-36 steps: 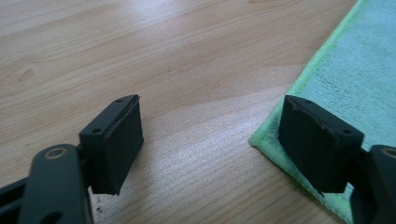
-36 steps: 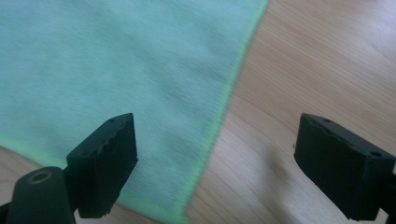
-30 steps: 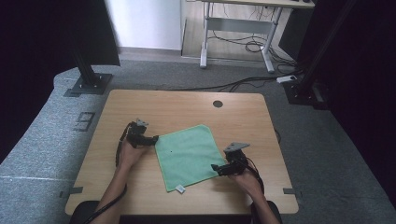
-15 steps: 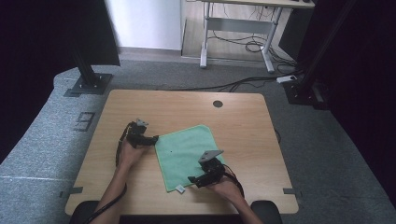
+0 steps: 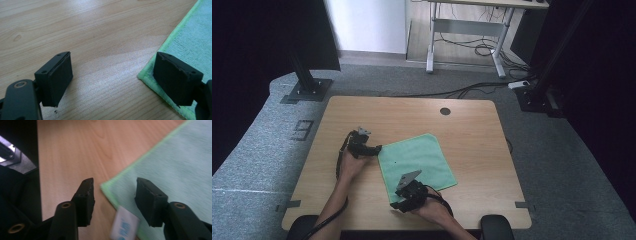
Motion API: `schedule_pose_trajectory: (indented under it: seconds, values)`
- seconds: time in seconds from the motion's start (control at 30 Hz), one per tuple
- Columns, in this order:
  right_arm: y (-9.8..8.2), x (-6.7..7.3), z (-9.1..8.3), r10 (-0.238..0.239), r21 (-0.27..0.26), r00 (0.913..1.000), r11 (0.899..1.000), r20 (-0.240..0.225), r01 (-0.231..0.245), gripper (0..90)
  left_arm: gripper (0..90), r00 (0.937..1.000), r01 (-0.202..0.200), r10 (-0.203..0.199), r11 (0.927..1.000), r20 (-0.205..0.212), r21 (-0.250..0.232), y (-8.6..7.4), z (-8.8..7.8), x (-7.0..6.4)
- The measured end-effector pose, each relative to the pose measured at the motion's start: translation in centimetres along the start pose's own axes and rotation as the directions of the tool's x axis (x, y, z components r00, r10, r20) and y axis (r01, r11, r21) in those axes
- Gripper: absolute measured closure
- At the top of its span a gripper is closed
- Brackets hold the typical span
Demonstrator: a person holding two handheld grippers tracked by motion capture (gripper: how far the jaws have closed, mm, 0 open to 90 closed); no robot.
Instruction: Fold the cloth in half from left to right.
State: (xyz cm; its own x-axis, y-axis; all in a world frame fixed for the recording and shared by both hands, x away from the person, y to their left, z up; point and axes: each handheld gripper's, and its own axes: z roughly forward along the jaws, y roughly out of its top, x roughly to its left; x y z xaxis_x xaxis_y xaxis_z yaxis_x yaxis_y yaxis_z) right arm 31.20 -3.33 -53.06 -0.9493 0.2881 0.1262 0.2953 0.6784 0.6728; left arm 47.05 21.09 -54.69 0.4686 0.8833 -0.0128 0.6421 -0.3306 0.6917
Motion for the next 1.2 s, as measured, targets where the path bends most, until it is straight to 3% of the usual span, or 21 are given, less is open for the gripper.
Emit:
schedule_pose_trajectory:
  seconds: [0.17, 0.3, 0.47, 0.67, 0.73, 0.87, 1.0, 1.2]
  values:
    - [0.6, 0.7, 0.9, -0.027, 0.017, 0.9996, 0.999, -0.006, 0.027, 56.5, 15.7, 1.0000, 0.000, 0.000, 1.0000, 0.000, 0.000, 0.0, 0.0, 0.0]
    - [0.8, 1.0, 1.4, -0.050, 0.048, 0.9983, 0.998, 0.029, 0.049, 66.8, 19.9, 0.9999, -0.011, 0.011, 0.9999, 0.009, -0.010, 0.0, -0.1, -0.1]
    - [0.9, 1.0, 1.3, -0.057, 0.067, 0.9957, 0.996, 0.073, 0.052, 84.6, 44.4, 0.9978, -0.043, 0.045, 0.9983, 0.049, -0.040, -0.2, -0.4, -0.7]
    - [0.8, 0.7, 1.1, -0.022, 0.051, 0.9982, 0.999, 0.056, 0.019, 87.8, 79.6, 0.9928, -0.048, 0.052, 0.9978, 0.107, -0.046, -0.3, -0.5, -1.4]
    - [0.8, 0.6, 0.9, -0.014, 0.040, 0.9990, 0.999, 0.042, 0.012, 88.0, 86.9, 0.9920, -0.040, 0.045, 0.9982, 0.118, -0.045, -0.3, -0.5, -1.5]
    - [0.9, 0.6, 0.0, -0.012, 0.014, 0.9991, 1.000, 0.040, 0.011, 88.0, 88.9, 0.9897, 0.018, -0.013, 0.9992, 0.143, -0.035, -0.2, -0.5, -1.2]
    - [1.0, 0.3, -1.3, -0.007, -0.009, 0.9983, 1.000, 0.057, 0.007, 88.0, 88.9, 0.9915, -0.005, 0.009, 0.9995, 0.130, -0.032, 0.4, -0.8, -1.5]
    - [0.7, -0.5, -3.3, 0.021, -0.045, 0.9958, 0.999, 0.089, -0.017, 88.0, 88.6, 0.9896, -0.022, 0.030, 0.9980, 0.141, -0.059, 2.5, -1.6, -2.2]
